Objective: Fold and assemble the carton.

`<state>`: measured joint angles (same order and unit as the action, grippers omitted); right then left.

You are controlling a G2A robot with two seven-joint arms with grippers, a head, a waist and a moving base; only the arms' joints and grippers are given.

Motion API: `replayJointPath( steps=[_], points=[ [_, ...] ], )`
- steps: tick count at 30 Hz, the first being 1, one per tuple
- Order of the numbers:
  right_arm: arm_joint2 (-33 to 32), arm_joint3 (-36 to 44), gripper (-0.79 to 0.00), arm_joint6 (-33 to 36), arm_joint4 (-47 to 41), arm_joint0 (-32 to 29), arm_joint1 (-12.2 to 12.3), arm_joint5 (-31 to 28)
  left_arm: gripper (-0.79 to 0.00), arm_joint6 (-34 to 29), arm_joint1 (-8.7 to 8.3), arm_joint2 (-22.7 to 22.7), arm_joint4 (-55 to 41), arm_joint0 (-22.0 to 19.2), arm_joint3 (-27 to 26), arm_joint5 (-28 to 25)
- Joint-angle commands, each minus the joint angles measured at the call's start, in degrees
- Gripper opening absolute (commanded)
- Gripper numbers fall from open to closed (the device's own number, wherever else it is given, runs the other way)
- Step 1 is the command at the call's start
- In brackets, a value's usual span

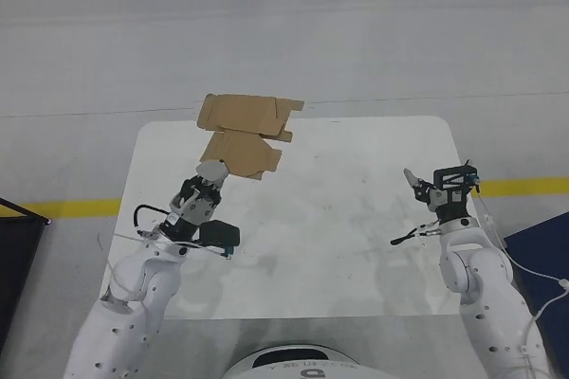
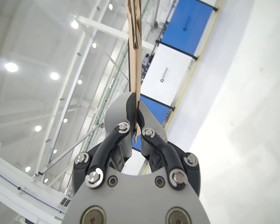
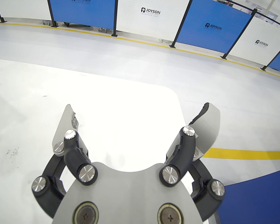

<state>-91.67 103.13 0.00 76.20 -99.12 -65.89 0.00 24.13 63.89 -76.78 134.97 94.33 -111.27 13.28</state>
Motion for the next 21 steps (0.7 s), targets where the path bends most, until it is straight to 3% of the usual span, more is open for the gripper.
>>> replayJointPath(
  steps=[1,15,21],
  points=[
    [0.00,0.00,0.000,0.00,0.00,0.00,0.00,0.00,-0.785,2.24,0.24,1.23,-1.36,-1.93,0.92,1.42],
    [0.00,0.00,0.000,0.00,0.00,0.00,0.00,0.00,-0.785,2.56,0.33,1.54,-2.04,-2.30,1.35,1.80],
    [0.00,0.00,0.000,0.00,0.00,0.00,0.00,0.00,-0.785,-7.29,-0.17,0.21,28.32,-4.13,-2.21,0.86]
  ],
)
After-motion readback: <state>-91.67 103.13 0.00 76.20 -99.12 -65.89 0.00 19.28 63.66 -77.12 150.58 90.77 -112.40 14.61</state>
